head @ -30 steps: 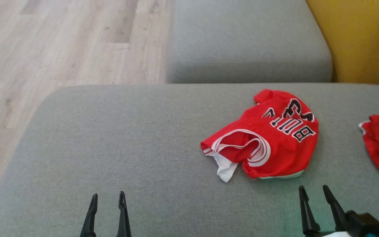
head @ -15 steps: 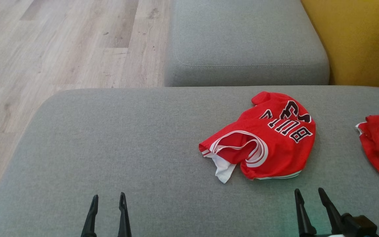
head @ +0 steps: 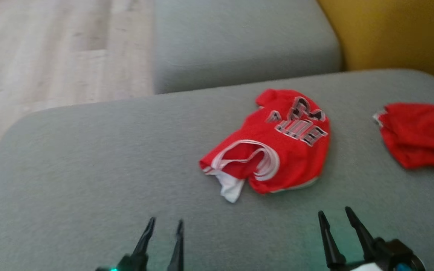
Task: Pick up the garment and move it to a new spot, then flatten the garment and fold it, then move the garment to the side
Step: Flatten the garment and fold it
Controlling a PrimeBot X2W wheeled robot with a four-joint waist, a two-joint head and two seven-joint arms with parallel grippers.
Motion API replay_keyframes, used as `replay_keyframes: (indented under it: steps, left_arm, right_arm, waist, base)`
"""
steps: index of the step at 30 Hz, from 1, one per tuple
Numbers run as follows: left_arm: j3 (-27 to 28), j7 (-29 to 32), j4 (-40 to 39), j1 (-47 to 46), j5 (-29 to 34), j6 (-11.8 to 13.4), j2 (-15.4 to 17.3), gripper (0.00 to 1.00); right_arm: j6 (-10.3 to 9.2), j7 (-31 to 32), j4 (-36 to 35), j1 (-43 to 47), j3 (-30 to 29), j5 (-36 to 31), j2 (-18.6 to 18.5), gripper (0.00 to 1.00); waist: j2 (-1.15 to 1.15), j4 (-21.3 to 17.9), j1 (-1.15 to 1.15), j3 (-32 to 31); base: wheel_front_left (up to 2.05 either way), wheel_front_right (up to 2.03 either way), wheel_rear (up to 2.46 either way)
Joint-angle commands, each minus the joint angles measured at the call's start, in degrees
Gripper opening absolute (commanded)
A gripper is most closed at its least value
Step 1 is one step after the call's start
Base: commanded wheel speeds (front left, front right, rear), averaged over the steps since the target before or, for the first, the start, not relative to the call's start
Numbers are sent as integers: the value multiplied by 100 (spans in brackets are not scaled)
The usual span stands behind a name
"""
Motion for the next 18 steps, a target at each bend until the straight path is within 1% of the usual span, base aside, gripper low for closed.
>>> replay_keyframes:
  steps: [1,3,4,6,11,15,16,18]
  left_arm:
    - [-25,-47,107,-659,-130,-28,-26,100]
    - [-219,-47,398,-1003,-231,-63,-26,100]
    - [-417,-47,711,-1378,-253,-127,-26,100]
    - [-558,-47,985,-1736,-318,-222,-26,100]
    - [-678,-47,1781,-2565,-384,-531,-26,100]
    - [-788,-47,2625,-2993,-447,-801,-26,100]
    - [-788,-47,2625,-2993,-447,-801,-26,100]
    - [-835,-47,2973,-3179,-487,-847,-26,100]
  right_arm:
    - [39,-63,-228,-373,154,-59,-36,100]
    - [39,-63,-256,-444,168,-82,-55,100]
    - [39,-63,-281,-522,203,-94,-83,100]
    - [39,-63,-310,-603,265,-102,-99,100]
    - [39,-63,-441,-802,292,-88,-81,100]
    - [39,-63,-474,-854,295,-55,-58,100]
    - [39,-63,-474,-854,295,-55,-58,100]
    - [39,-63,-474,-856,291,-37,-49,100]
  waist:
    - [0,-597,-1,338]
    - [0,-912,-1,488]
    - [0,-1204,-1,640]
    - [0,-1511,-1,821]
    - [0,-2108,-1,1262]
    - [0,-2430,-1,1449]
    - [0,-2430,-1,1449]
    - [0,-2514,-1,1513]
  base:
    - [0,0,0]
    - [0,0,0]
    - [0,0,0]
    - [0,0,0]
    - [0,0,0]
    - [0,0,0]
    - [0,0,0]
    - [0,0,0]
